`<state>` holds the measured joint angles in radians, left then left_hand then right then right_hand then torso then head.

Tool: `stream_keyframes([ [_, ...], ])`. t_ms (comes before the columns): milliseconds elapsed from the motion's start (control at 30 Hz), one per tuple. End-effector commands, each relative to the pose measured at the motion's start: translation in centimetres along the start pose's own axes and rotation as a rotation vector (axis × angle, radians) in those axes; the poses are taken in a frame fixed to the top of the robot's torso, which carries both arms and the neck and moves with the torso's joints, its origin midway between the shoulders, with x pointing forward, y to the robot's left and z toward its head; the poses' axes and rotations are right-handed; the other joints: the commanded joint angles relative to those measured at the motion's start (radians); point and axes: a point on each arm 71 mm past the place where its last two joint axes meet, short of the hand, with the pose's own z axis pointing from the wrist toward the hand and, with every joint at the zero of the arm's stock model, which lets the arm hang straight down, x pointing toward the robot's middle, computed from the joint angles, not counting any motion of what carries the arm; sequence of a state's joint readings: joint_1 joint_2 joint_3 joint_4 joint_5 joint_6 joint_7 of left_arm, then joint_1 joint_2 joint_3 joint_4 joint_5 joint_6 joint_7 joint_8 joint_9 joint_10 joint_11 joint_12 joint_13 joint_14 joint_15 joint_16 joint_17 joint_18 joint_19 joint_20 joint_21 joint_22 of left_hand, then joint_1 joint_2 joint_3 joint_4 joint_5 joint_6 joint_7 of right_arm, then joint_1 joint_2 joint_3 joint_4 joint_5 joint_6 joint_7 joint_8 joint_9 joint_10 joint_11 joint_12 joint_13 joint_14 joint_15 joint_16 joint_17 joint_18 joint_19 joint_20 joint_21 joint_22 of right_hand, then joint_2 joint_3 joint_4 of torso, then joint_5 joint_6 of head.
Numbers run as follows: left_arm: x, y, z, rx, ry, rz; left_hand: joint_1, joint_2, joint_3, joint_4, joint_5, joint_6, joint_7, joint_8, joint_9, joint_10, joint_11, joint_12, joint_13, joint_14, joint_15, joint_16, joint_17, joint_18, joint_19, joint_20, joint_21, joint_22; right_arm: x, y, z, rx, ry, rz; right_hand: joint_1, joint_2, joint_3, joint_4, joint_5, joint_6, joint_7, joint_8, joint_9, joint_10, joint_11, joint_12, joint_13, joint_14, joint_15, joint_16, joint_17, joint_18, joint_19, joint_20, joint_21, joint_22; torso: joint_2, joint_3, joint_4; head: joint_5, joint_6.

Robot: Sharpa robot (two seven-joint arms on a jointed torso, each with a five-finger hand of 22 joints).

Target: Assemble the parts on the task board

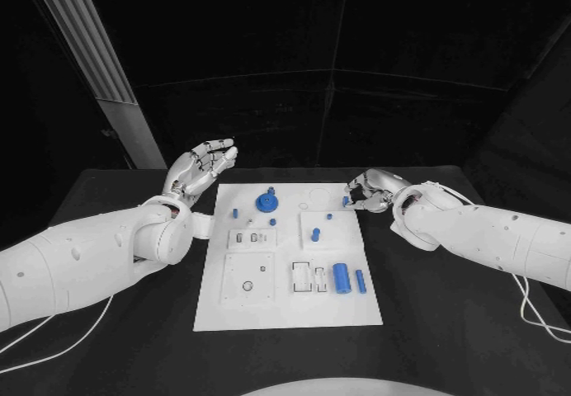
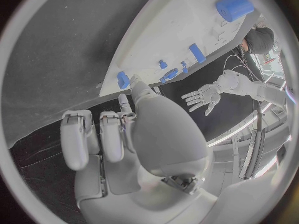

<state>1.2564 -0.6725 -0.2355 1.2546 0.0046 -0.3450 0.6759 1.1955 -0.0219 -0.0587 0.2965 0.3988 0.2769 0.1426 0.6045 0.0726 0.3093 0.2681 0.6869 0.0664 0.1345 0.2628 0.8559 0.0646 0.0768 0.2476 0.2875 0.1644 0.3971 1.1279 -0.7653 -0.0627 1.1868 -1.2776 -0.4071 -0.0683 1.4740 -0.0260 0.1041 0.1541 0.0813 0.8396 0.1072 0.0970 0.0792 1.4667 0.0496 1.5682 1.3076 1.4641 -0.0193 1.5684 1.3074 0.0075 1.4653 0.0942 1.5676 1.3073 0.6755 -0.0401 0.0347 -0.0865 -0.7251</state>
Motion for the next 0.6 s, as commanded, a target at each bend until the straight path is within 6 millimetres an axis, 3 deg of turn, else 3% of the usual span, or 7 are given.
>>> stream_keyframes([
  [33,0.07,-2.08,-0.28,0.283,0.012,-0.005,0.0,0.01,0.003,-0.002,0.001,-0.01,0.156,0.005,-0.002,-0.007,0.0,0.005,-0.001,-0.004,0.002,0.003,0.0,0.016,-0.006,0.001,-0.005,-0.001,0.19,-0.23,0.07,0.028,0.023,-0.02,0.008,0.002,0.005,-0.004,0.006,0.009,-0.002,0.004,0.001,0.104,-0.007,0.003,0.263,0.107,-0.007,0.002,0.263,-0.007,0.105,-0.008,0.003,0.263,-0.001,-0.0003,0.0002,-0.001,-0.002],
  [600,-0.1,-2.11,-0.44,0.281,0.01,-0.005,0.001,0.011,0.003,-0.003,0.001,-0.009,0.156,0.007,-0.002,-0.007,0.0,0.006,-0.001,-0.004,0.002,0.003,0.0,0.016,-0.006,0.001,-0.005,-0.001,0.56,0.01,0.38,0.036,0.033,-0.022,0.013,0.007,0.009,-0.009,0.011,0.006,-0.008,0.0,-0.002,0.104,-0.012,0.003,0.263,0.107,-0.01,0.002,0.263,-0.007,0.105,-0.01,0.003,0.263,-0.001,-0.0003,0.0001,-0.002,-0.006],
])
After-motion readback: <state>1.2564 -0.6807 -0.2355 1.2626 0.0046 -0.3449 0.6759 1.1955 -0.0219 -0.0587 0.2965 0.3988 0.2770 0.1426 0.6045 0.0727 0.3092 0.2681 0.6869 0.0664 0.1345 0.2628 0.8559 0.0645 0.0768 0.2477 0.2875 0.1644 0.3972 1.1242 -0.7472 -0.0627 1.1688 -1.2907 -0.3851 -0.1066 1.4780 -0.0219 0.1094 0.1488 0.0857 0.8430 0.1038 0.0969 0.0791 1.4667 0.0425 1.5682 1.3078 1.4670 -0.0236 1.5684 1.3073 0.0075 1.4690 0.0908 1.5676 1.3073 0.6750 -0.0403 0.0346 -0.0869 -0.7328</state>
